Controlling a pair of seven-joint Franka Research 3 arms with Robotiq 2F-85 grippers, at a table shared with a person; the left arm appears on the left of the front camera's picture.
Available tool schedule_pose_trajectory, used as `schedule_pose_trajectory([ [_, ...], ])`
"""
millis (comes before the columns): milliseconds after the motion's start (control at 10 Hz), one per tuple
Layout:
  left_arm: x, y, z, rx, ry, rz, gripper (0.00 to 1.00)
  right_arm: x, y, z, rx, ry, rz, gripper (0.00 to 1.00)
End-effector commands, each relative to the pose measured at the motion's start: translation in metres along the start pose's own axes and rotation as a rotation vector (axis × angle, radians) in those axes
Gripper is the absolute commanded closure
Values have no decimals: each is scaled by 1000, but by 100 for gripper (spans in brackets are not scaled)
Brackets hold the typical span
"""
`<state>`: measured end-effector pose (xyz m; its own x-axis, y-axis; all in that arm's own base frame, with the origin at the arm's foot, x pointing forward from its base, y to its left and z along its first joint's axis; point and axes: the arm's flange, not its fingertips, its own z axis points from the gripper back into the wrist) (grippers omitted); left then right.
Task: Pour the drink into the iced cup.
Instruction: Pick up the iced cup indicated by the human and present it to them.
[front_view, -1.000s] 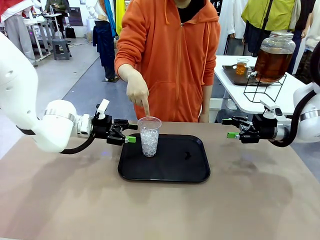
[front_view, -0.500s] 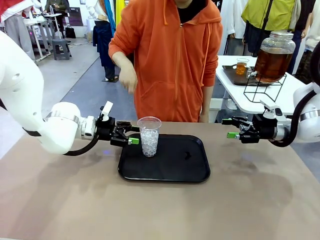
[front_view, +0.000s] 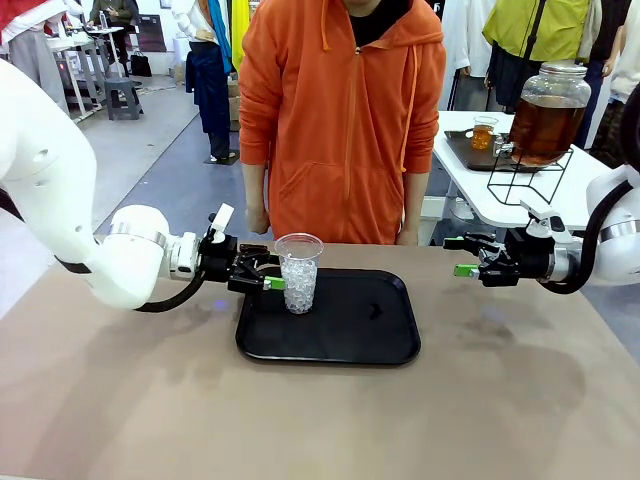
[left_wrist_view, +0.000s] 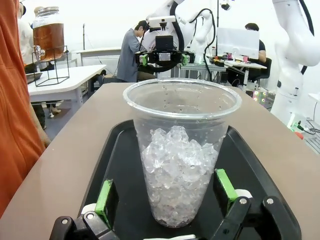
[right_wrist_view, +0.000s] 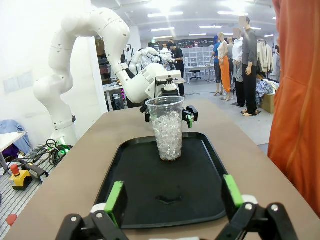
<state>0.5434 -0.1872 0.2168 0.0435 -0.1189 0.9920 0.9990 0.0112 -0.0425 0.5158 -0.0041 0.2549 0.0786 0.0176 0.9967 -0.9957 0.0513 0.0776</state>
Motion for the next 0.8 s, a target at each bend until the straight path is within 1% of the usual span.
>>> schedule_pose_trajectory([
  [0,-1,5,-9,19,-13,15,0,3,-1,-2,-1,-4,-3,0],
  [700,2,7,-29,-21,-37,30,0,3,-1,-2,-1,-4,-3,0],
])
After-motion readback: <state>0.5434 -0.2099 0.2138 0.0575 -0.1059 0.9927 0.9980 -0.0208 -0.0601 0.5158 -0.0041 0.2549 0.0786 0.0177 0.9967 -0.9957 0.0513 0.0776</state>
